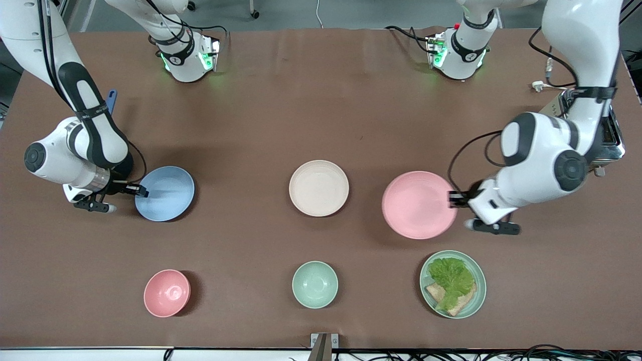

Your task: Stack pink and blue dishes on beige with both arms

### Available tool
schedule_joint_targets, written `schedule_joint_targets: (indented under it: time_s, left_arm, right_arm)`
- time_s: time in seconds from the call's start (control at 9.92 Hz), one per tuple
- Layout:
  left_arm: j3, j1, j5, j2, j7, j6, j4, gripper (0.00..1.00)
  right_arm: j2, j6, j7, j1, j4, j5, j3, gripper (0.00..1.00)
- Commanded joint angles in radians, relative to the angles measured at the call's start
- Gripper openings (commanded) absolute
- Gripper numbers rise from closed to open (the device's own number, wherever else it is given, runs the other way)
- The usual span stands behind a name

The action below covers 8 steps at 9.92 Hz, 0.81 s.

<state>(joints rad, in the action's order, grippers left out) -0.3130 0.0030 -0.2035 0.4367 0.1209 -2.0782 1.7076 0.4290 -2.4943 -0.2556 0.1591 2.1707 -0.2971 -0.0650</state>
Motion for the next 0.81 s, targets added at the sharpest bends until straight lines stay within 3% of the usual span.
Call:
schedule_joint_targets:
  time_s: [0.0, 0.1, 0.3, 0.71]
  left_arm:
    - [-0.037, -0.055, -0.043, 0.132, 0.09, -0.005, -0.08, 0.0]
    - [-0.037, -0.101, -0.051, 0.175, 0.123, -0.023, -0.112, 0.0]
    - [-0.037, -0.173, -0.062, 0.212, 0.222, -0.11, -0.135, 0.0]
    - [-0.037, -0.27, -0.066, 0.232, 0.299, -0.247, -0.083, 0.0]
  right_arm:
    - [0.005, 0.005, -0.084, 0.025, 0.001, -0.086, 0.011, 0.01]
    - [0.016, 0.02, -0.097, 0.027, -0.015, -0.099, 0.01, 0.0]
    - [0.011, 0.192, -0.126, 0.039, -0.107, -0.1, -0.009, 0.0]
    - [-0.05, 0.453, -0.142, 0.017, -0.29, -0.086, -0.038, 0.0]
